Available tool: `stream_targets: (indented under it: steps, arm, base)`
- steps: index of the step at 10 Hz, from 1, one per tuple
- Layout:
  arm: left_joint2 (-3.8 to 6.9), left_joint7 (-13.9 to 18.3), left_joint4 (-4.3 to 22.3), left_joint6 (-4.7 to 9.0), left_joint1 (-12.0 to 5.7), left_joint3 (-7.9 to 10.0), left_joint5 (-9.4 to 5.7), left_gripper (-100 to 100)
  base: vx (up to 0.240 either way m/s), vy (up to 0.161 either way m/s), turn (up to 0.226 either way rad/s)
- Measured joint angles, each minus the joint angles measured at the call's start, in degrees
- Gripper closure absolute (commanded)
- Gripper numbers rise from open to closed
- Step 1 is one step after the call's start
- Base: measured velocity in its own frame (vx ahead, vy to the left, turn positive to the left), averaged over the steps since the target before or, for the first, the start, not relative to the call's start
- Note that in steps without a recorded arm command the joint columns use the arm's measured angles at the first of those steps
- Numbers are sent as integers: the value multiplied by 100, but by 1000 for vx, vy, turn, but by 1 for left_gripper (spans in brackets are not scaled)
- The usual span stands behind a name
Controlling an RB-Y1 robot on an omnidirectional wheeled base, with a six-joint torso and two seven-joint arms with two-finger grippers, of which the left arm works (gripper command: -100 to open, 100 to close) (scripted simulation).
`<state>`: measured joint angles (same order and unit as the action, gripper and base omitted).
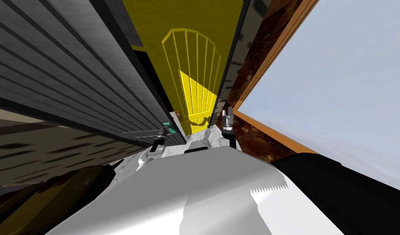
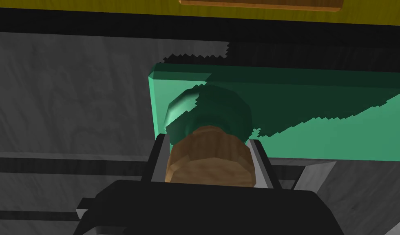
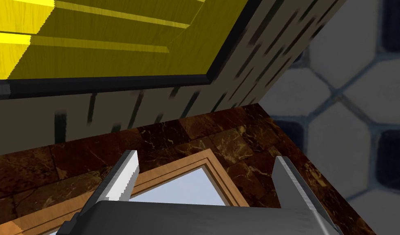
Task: Pull the door open
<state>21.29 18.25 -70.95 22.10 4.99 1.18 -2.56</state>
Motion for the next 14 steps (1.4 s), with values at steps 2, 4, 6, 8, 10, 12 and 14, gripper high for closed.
stream_targets:
  steps: [2, 4, 6, 8, 10, 12, 14]
  arm:
    - [169, 173, -53, 97, 59, -174, 2, 100]
    - [220, 253, -85, 163, 81, -283, 15, 100]
    - [397, 385, -177, 287, 179, -362, 6, 100]
    - [568, 528, -266, 421, 296, -477, 10, 100]
    - [777, 701, -326, 597, 446, -619, 11, 100]
    - [949, 839, -442, 744, 629, -742, 20, 100]
    - [1007, 883, -414, 818, 704, -782, 25, 100]
  base:
    - [-208, 119, -203]
    - [-118, 67, -90]
    - [-230, 103, -170]
    - [-233, 119, -144]
    - [-252, 142, -152]
    - [-162, 71, -62]
    - [-178, 96, -133]
